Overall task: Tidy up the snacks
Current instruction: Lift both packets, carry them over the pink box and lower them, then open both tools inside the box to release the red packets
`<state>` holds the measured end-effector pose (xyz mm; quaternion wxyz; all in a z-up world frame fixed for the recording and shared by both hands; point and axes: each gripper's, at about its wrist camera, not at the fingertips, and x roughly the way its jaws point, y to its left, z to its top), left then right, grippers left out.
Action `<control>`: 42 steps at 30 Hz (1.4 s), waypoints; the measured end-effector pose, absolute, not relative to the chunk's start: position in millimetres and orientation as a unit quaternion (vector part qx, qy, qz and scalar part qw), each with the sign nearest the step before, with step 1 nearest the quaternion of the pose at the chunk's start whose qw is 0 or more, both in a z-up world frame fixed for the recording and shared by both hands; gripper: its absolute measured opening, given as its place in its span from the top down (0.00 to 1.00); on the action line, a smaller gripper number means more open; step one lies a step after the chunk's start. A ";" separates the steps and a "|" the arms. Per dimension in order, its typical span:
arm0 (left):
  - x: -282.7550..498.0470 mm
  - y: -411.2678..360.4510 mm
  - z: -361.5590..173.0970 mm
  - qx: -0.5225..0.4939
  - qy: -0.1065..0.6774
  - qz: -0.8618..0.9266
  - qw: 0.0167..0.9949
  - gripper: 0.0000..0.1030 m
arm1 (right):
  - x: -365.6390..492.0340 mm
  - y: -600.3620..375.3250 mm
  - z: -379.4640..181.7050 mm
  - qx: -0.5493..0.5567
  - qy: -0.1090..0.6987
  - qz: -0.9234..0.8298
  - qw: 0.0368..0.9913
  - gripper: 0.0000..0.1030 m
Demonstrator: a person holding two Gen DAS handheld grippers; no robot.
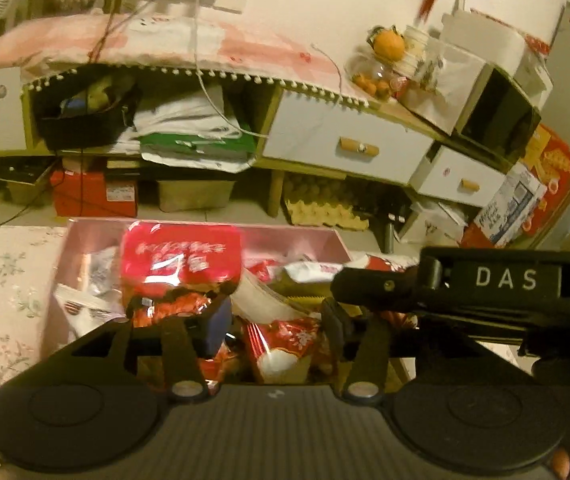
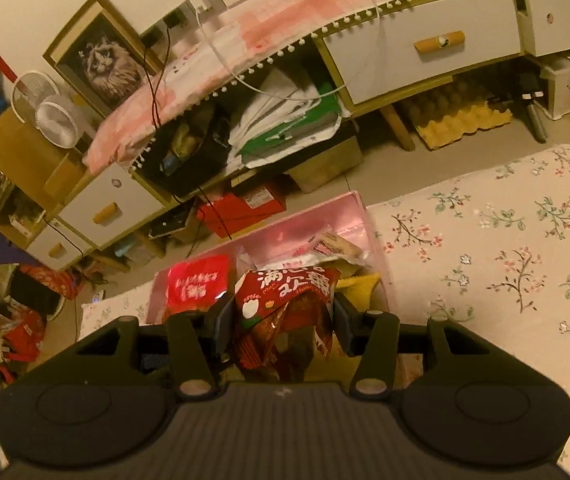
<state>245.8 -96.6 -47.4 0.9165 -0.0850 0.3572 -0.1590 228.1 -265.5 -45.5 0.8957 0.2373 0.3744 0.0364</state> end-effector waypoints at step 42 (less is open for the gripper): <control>217.1 -79.4 -11.5 -0.001 0.341 -0.088 0.936 0.31 | 225.1 -252.3 -31.1 0.230 0.367 0.041 0.900 0.42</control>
